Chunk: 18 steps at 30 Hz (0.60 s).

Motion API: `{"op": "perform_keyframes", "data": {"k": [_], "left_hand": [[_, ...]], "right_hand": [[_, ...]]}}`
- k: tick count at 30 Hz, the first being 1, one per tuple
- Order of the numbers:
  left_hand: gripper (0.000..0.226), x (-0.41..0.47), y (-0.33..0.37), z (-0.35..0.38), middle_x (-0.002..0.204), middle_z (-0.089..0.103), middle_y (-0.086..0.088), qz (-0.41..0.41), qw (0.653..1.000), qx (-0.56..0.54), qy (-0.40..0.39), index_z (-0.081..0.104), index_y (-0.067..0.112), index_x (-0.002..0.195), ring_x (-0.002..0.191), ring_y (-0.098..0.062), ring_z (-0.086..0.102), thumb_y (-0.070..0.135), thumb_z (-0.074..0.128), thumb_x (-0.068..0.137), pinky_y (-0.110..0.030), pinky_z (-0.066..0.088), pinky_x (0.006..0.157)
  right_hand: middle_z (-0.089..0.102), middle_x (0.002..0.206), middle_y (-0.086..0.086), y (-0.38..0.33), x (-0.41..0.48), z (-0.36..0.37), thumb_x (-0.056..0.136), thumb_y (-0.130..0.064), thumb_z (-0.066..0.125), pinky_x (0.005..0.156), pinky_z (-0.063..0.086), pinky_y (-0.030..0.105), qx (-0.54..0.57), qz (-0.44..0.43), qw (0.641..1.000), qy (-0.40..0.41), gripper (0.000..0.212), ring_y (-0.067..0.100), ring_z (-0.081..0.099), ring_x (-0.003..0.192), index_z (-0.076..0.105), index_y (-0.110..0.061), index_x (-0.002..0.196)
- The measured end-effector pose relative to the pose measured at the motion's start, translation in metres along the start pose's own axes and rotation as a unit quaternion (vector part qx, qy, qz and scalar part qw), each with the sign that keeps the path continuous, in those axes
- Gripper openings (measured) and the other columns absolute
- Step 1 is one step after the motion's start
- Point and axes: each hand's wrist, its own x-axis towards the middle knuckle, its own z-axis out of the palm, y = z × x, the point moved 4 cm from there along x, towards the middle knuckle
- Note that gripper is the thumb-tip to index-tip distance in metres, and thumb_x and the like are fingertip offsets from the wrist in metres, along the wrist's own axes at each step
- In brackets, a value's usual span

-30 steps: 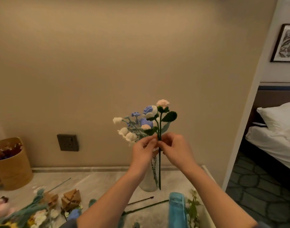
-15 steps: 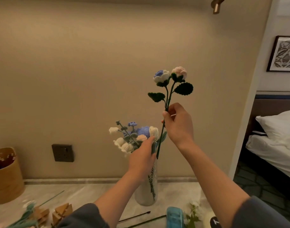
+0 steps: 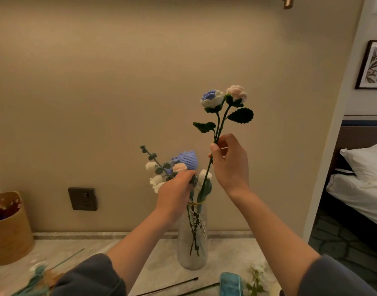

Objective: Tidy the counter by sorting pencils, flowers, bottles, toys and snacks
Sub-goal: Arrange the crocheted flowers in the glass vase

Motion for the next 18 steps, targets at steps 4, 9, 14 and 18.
{"op": "perform_keyframes", "data": {"k": [4, 9, 14, 18], "left_hand": [[0.023, -0.005, -0.001, 0.0, 0.101, 0.062, 0.005, -0.009, 0.999, -0.031, 0.002, 0.054, 0.023, 0.106, 0.081, -0.018, 0.06, 0.008, 0.055, 0.089, -0.04, 0.049, 0.064], [0.024, -0.012, -0.009, 0.001, 0.108, 0.063, 0.004, -0.06, 0.995, -0.083, 0.011, 0.051, 0.029, 0.105, 0.091, -0.016, 0.059, 0.009, 0.053, 0.09, -0.04, 0.053, 0.077], [0.024, -0.019, -0.015, 0.003, 0.089, 0.057, 0.015, -0.071, 0.994, -0.078, 0.009, 0.045, 0.035, 0.106, 0.074, -0.009, 0.058, 0.017, 0.054, 0.092, -0.028, 0.046, 0.057], [0.015, -0.027, -0.015, 0.003, 0.085, 0.053, 0.018, -0.057, 0.998, -0.035, 0.002, 0.05, 0.034, 0.098, 0.069, -0.006, 0.054, 0.026, 0.056, 0.087, -0.017, 0.031, 0.05]], "right_hand": [[0.064, 0.086, 0.001, 0.005, -0.006, 0.016, 0.096, -0.024, 0.055, 0.07, 0.054, 0.038, 0.002, 0.006, 1.0, -0.023, 0.01, 0.019, 0.064, 0.078, 0.049, -0.022, 0.088], [0.062, 0.083, -0.004, 0.025, -0.021, 0.033, 0.095, -0.023, 0.057, 0.064, 0.048, 0.032, -0.04, 0.019, 0.998, -0.054, 0.011, 0.018, 0.059, 0.076, 0.05, -0.023, 0.087], [0.057, 0.076, -0.011, 0.053, -0.041, 0.048, 0.091, -0.034, 0.058, 0.057, 0.044, 0.03, -0.143, 0.07, 0.981, -0.115, 0.011, 0.015, 0.056, 0.071, 0.052, -0.03, 0.084], [0.059, 0.08, -0.008, 0.066, -0.054, 0.058, 0.085, -0.038, 0.061, 0.064, 0.052, 0.033, -0.177, 0.091, 0.967, -0.159, 0.01, 0.016, 0.058, 0.078, 0.058, -0.029, 0.082]]}}
